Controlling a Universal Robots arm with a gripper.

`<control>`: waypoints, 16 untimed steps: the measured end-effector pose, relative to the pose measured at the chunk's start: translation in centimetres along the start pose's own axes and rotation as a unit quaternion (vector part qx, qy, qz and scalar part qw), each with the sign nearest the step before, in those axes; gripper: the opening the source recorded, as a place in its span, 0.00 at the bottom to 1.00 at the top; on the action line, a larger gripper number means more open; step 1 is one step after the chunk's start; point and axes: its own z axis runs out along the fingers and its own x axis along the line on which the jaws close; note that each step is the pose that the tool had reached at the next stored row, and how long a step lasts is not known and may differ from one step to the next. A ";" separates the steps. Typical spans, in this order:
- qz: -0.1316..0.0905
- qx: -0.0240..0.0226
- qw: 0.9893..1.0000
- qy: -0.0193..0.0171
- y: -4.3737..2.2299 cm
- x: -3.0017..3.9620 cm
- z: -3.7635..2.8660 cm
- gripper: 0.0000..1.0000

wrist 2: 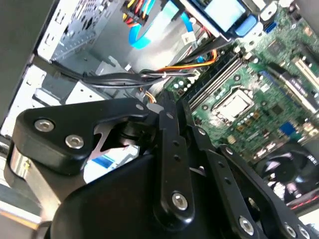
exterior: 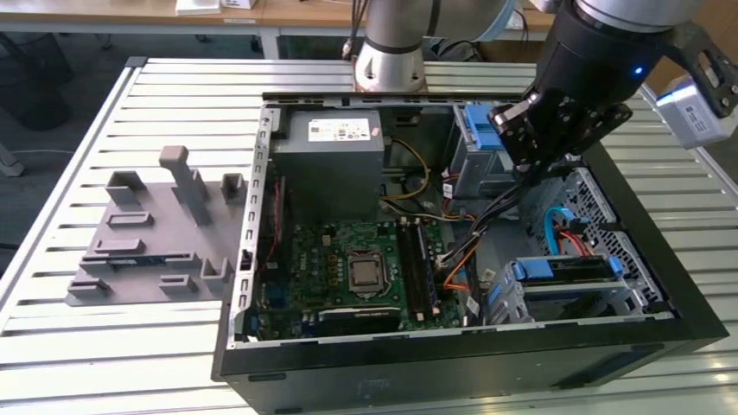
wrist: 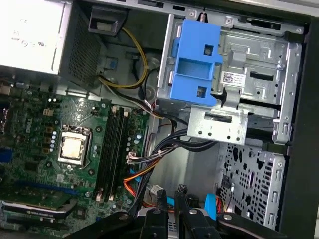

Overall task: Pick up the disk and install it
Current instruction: 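Insert the second disk wire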

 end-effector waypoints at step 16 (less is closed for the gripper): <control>-0.073 -0.001 0.997 0.003 0.04 -0.02 -0.92 0.21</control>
